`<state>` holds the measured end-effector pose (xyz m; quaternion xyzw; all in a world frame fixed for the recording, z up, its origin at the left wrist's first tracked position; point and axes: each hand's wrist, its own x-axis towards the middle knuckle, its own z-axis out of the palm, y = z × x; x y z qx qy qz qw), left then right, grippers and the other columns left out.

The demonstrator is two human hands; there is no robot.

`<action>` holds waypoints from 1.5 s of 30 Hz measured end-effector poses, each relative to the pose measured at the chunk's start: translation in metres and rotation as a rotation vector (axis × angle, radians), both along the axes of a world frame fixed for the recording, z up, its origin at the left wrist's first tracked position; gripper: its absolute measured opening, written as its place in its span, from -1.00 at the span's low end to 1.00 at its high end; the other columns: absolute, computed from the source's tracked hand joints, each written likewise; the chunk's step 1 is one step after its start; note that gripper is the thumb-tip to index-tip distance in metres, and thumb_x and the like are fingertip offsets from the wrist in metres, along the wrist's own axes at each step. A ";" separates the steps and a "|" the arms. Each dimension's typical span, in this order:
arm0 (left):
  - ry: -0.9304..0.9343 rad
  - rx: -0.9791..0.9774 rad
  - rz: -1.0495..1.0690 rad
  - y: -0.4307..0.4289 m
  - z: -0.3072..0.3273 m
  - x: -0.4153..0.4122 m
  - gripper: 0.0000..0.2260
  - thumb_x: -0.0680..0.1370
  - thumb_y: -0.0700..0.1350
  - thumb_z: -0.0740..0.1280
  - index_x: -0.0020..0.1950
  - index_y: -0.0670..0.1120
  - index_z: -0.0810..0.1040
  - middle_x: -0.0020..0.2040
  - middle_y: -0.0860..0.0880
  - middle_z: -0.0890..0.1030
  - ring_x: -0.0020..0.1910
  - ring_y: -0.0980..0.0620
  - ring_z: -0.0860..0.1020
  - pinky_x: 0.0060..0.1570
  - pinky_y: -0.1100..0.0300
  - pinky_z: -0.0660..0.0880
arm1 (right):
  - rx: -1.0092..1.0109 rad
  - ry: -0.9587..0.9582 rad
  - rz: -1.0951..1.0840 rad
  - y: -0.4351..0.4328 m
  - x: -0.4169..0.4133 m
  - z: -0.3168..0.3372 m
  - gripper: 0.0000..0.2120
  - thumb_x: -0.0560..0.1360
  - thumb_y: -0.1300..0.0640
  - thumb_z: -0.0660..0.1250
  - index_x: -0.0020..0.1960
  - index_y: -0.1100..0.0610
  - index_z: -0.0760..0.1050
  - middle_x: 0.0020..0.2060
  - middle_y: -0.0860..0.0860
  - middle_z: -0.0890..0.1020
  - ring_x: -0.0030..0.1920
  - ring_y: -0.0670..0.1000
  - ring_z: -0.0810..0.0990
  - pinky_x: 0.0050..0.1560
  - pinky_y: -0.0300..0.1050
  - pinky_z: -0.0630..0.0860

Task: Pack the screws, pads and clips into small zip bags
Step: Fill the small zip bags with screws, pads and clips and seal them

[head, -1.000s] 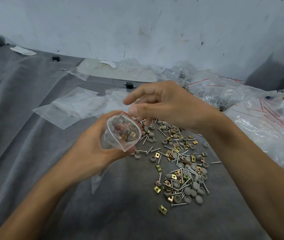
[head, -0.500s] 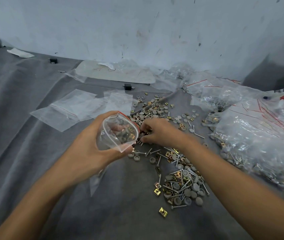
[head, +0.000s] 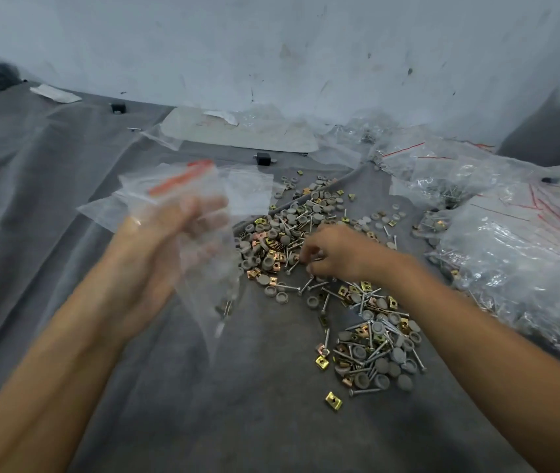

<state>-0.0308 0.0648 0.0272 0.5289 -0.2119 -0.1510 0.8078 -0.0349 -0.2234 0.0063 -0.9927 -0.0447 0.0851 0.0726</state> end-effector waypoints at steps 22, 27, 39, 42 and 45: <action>-0.190 0.120 0.093 -0.006 -0.006 -0.001 -0.45 0.33 0.24 0.58 0.27 0.17 0.57 0.24 0.00 0.66 0.26 0.03 0.61 0.13 0.20 0.56 | -0.004 0.022 0.086 0.006 -0.022 -0.006 -0.88 0.53 0.08 0.47 -0.02 0.12 0.61 -0.10 -0.05 0.68 -0.08 -0.04 0.62 -0.02 -0.09 0.55; -0.293 0.324 0.105 -0.012 -0.014 -0.005 -0.31 0.34 0.30 0.54 0.41 0.17 0.43 0.23 0.10 0.65 0.22 0.13 0.62 0.19 0.14 0.50 | -0.114 0.030 0.110 0.011 -0.030 -0.015 -0.84 0.58 0.02 0.34 -0.13 0.03 0.43 -0.18 -0.09 0.52 -0.16 -0.01 0.51 -0.13 -0.05 0.47; -0.486 0.484 0.041 -0.029 -0.021 -0.019 -0.43 0.38 0.18 0.55 0.33 0.36 0.41 0.17 0.23 0.64 0.14 0.23 0.62 0.07 0.32 0.55 | 0.474 -0.235 0.117 0.043 -0.063 0.119 -0.96 0.51 0.01 0.40 -0.10 -0.05 0.59 -0.31 -0.08 0.68 -0.34 -0.12 0.61 -0.31 -0.16 0.53; -0.498 0.482 0.033 -0.031 -0.023 -0.019 -0.45 0.43 0.08 0.57 0.35 0.25 0.44 0.20 0.15 0.64 0.16 0.16 0.63 0.10 0.09 0.55 | 0.220 -0.176 0.234 0.064 -0.059 0.126 -0.91 0.55 -0.05 0.42 0.00 -0.07 0.65 -0.29 -0.14 0.67 -0.27 -0.20 0.59 -0.29 -0.31 0.44; -0.511 0.500 0.046 -0.027 -0.023 -0.018 -0.44 0.41 0.16 0.56 0.34 0.33 0.42 0.18 0.19 0.64 0.16 0.20 0.62 0.10 0.11 0.52 | 0.417 -0.187 0.221 0.060 -0.060 0.124 -0.88 0.57 -0.05 0.40 0.04 -0.05 0.67 -0.25 -0.04 0.71 -0.30 -0.06 0.60 -0.29 -0.17 0.47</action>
